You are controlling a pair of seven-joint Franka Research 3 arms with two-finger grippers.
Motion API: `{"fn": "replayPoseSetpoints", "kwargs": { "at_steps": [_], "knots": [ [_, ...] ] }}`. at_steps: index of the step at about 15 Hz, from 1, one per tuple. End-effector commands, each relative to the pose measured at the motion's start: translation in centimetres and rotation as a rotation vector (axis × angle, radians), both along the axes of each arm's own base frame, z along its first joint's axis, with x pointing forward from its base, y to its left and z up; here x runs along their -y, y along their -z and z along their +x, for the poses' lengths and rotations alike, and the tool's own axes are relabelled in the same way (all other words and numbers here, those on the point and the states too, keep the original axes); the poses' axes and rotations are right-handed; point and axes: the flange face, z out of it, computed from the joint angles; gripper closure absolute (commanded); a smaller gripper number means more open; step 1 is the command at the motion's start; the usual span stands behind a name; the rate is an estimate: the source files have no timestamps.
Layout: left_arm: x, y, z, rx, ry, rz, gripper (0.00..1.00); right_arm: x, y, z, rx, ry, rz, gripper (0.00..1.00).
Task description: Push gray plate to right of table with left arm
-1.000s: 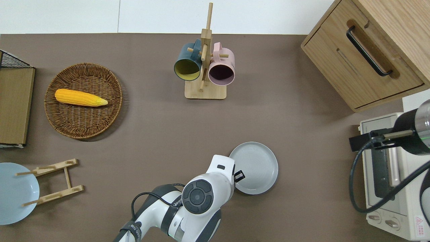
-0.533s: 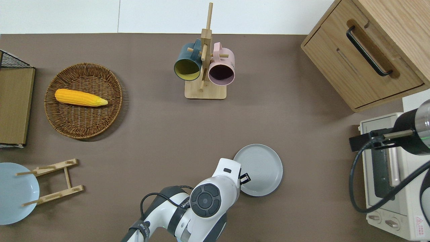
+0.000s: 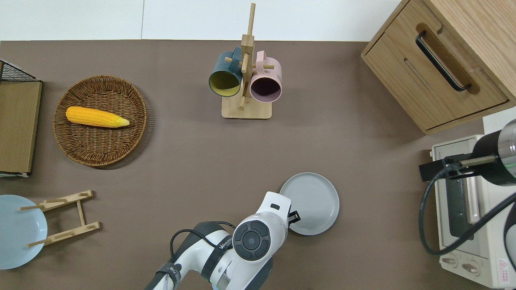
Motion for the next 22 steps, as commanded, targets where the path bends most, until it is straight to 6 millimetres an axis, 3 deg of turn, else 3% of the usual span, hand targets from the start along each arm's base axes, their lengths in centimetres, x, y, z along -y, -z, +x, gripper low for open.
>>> {"fn": "replayPoseSetpoints", "kwargs": {
  "at_steps": [1,6,11,17,22],
  "knots": [
    [-0.8,-2.6,0.4,0.016,-0.008,0.029,0.01,0.3,-0.4,-0.4,-0.004,-0.002,-0.011,0.005],
    [-3.5,-6.1,1.7,0.031,0.057,0.046,0.01,0.3,-0.4,-0.4,-0.004,-0.002,-0.011,0.005],
    [-9.5,-9.9,4.6,0.031,0.184,0.077,0.01,0.3,-0.4,-0.4,-0.004,-0.002,-0.011,0.005],
    [-18.0,-11.2,8.5,-0.008,0.274,0.099,0.01,0.3,-0.4,-0.4,-0.004,-0.002,-0.011,0.005],
    [-24.7,-13.3,10.0,-0.017,0.322,0.104,0.01,0.3,-0.4,-0.4,-0.004,-0.002,-0.012,0.005]
  ]
}}
